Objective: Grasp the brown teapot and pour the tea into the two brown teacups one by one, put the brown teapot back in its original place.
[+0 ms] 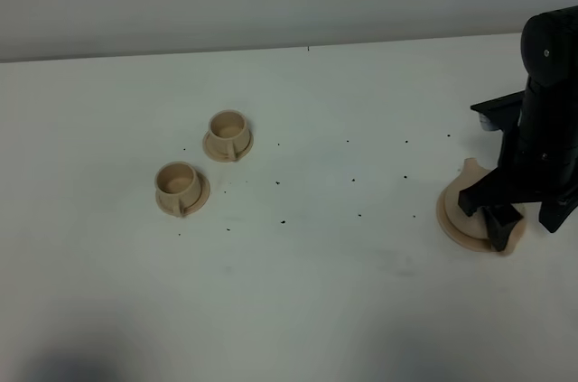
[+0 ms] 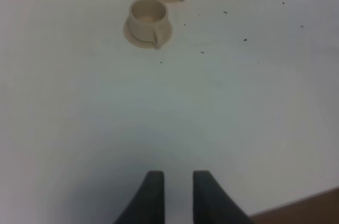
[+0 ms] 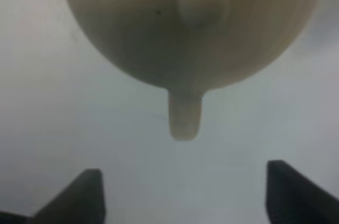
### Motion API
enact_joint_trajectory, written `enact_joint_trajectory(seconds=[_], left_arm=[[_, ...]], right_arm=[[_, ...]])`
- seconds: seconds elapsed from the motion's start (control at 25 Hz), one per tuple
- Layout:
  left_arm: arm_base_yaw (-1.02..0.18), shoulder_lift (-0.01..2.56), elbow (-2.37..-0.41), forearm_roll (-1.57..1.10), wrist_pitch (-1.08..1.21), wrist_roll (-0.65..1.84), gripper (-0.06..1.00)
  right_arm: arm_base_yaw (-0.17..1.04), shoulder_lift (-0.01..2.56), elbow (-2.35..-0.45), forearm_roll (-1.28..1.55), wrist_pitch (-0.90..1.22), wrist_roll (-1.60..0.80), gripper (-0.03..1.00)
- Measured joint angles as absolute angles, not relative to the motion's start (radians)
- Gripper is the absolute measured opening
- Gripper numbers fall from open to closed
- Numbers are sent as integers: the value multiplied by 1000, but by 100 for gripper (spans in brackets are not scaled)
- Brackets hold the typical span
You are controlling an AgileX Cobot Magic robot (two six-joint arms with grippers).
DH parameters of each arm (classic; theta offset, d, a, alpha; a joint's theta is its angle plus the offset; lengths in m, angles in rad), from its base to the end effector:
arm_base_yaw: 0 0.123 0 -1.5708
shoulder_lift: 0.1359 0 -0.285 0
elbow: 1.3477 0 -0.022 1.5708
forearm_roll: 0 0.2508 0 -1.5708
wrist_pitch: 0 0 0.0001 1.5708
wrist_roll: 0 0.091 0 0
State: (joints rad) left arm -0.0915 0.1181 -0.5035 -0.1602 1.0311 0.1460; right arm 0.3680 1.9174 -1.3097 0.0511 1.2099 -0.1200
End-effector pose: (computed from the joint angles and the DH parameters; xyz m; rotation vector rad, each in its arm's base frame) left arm 0.0129 -0.0137 0.2810 0.2449 2.1079 -0.1625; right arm 0.3215 0.1286 0.1801 0.6876 -2.8968 -0.0390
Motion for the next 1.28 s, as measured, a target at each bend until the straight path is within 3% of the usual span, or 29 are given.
enact_joint_trajectory(seconds=[0.36,0.92,1.28], left_arm=[[-92,118,-504,-160,1031,146,17],[-92,118,-504,-160,1031,146,19],[-92,118,-504,-160,1031,146,20]], right_arm=[[368,1917,-1310,115,1117,-46,69],[323,1920,-1310,61,1138,35,65],[323,1940,-1259,70,1041,30,63]])
